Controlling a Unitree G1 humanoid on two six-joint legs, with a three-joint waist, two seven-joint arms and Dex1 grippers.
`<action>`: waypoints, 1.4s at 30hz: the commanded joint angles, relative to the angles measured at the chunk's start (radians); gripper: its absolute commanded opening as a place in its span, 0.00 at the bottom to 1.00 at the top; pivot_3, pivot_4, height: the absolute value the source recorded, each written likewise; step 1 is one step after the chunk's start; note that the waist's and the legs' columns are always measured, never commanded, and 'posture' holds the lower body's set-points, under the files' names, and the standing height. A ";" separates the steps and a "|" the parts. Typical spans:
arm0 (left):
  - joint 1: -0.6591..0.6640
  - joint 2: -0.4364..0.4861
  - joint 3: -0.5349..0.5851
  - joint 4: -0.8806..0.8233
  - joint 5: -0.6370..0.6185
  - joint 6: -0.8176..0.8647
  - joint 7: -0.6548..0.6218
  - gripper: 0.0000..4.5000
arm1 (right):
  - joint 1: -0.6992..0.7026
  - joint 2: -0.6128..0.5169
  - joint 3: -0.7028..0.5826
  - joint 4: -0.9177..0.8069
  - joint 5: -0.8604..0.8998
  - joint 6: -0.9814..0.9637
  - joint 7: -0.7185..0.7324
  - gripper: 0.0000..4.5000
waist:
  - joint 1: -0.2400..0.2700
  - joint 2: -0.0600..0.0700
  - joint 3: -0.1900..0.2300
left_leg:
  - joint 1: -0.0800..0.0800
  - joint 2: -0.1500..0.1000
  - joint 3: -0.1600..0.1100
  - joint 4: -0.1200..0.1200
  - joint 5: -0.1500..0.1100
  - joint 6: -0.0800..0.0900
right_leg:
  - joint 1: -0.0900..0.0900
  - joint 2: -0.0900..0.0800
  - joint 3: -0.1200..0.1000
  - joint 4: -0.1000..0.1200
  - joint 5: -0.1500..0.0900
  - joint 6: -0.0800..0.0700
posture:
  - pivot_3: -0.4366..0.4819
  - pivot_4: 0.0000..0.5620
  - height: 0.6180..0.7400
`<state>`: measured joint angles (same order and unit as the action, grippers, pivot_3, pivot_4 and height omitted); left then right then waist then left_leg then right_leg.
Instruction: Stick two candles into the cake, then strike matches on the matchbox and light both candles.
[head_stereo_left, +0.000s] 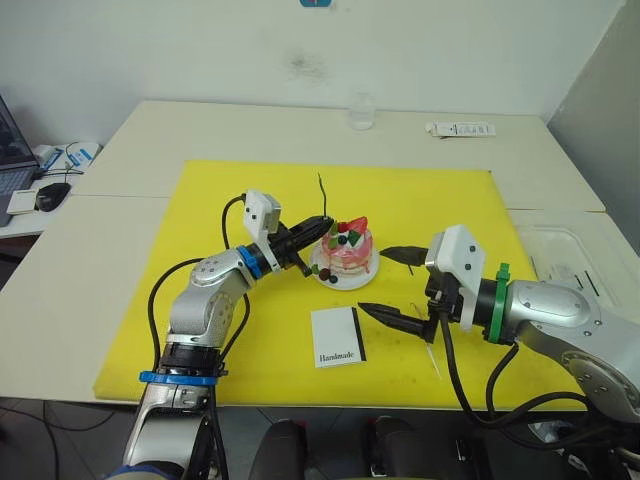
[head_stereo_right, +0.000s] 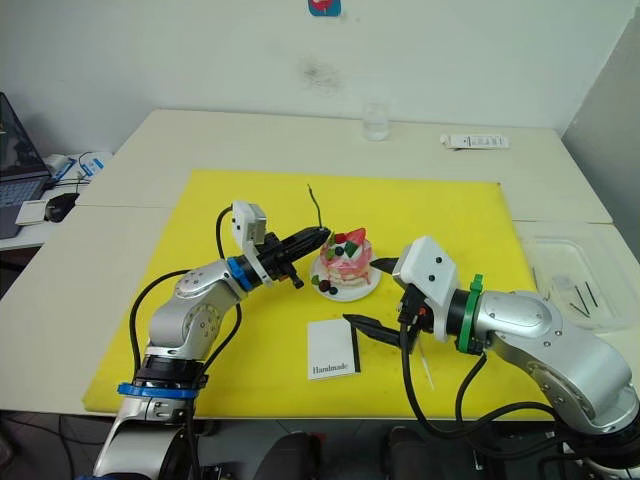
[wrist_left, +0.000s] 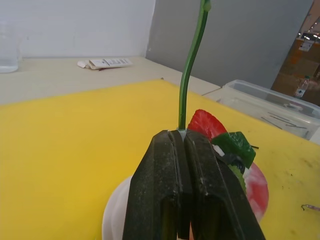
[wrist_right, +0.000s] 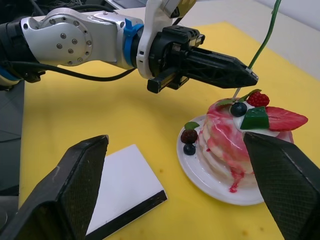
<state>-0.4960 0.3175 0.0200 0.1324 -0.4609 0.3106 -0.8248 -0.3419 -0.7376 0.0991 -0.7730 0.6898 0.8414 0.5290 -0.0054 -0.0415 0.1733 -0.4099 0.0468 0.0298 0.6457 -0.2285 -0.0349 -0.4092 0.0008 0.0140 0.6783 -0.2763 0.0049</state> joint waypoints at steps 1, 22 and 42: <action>0.018 -0.018 -0.017 -0.012 0.020 -0.037 -0.001 0.00 | -0.002 0.007 -0.014 -0.034 -0.003 -0.005 -0.004 1.00 | 0.000 0.000 0.000 | 0.000 0.000 0.000 0.000 0.000 0.000 | 0.000 0.000 0.000 0.000 0.000 0.000 | 0.48 0.27 1.00; 0.067 -0.049 -0.004 -0.025 0.013 -0.046 0.027 0.20 | -0.001 0.018 -0.013 -0.027 -0.032 -0.018 -0.001 1.00 | 0.000 0.000 0.000 | 0.001 0.000 0.000 0.001 0.000 0.000 | 0.002 0.000 0.000 0.000 0.000 0.000 | 0.48 0.27 1.00; 0.160 0.209 0.093 -0.333 -0.039 0.068 -0.029 0.99 | 0.057 0.074 -0.093 -0.052 -0.094 -0.024 -0.102 1.00 | -0.001 0.000 0.000 | 0.002 0.000 0.000 0.000 0.000 0.000 | 0.001 0.000 0.000 0.001 0.000 0.000 | 0.48 0.27 1.00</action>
<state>-0.3506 0.4824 0.1048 -0.1159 -0.4841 0.3748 -0.7968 -0.3008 -0.6610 0.0604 -0.7791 0.6078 0.8312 0.4541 -0.0066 -0.0416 0.1731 -0.4080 0.0473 0.0301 0.6454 -0.2285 -0.0349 -0.4078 0.0008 0.0144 0.6789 -0.2761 0.0052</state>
